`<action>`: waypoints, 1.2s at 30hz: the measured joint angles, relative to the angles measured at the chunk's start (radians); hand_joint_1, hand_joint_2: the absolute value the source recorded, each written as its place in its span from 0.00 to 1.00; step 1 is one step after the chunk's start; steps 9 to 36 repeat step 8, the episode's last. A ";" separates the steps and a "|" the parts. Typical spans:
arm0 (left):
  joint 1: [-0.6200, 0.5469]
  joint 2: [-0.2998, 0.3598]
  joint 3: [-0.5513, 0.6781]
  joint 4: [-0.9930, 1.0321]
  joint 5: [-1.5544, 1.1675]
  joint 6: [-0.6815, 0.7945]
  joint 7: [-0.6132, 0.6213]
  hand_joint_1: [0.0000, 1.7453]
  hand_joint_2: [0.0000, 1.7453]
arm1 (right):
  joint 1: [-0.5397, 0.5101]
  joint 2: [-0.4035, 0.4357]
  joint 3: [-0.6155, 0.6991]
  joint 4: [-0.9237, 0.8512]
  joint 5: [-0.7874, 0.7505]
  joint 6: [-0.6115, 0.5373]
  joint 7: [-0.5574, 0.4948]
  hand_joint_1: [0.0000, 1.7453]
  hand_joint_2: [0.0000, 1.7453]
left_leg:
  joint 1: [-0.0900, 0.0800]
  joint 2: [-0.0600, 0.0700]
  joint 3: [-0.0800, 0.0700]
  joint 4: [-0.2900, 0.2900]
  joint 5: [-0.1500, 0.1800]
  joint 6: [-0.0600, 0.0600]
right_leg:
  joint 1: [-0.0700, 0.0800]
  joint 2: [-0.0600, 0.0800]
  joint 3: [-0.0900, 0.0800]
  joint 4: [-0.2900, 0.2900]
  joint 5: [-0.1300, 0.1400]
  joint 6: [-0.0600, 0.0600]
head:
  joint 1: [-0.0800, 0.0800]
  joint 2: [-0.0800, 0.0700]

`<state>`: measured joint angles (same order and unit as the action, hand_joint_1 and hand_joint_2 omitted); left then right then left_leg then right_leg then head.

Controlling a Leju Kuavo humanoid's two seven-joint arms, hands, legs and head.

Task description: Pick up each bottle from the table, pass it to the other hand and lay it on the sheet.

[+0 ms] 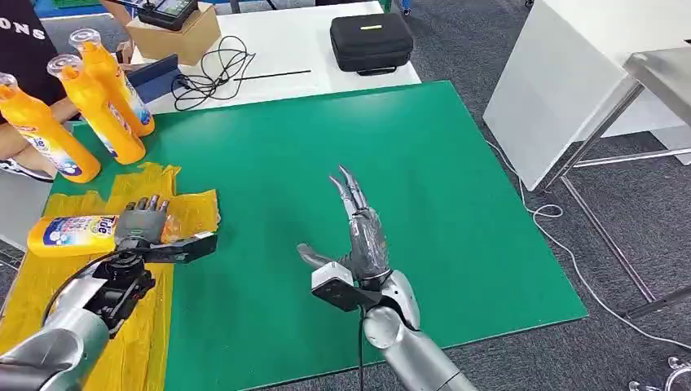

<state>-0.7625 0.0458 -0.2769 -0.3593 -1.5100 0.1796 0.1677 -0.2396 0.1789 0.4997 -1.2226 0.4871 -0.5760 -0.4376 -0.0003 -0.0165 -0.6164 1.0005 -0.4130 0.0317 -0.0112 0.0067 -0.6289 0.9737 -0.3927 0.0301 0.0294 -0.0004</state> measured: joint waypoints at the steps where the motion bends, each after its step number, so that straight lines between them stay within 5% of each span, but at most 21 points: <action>1: 0.000 -0.006 0.020 -0.004 0.019 0.011 -0.035 0.00 0.00 | 0.000 0.000 0.000 0.000 0.000 0.000 0.001 0.00 1.00 | 0.000 0.000 0.000 0.000 0.000 0.000 | 0.000 0.000 0.000 0.000 0.000 0.000 | 0.000 0.000; 8: -0.010 -0.053 0.128 -0.077 0.165 0.062 -0.246 0.00 0.00 | 0.005 -0.001 -0.013 -0.002 0.013 -0.001 0.001 0.00 1.00 | 0.000 0.000 0.000 0.000 0.000 0.000 | 0.000 0.000 0.000 0.000 0.000 0.000 | 0.000 0.000; 36: -0.010 -0.053 0.128 -0.077 0.165 0.062 -0.246 0.00 0.00 | 0.005 -0.001 -0.013 -0.002 0.013 -0.001 0.001 0.00 1.00 | 0.000 0.000 0.000 0.000 0.000 0.000 | 0.000 0.000 0.000 0.000 0.000 0.000 | 0.000 0.000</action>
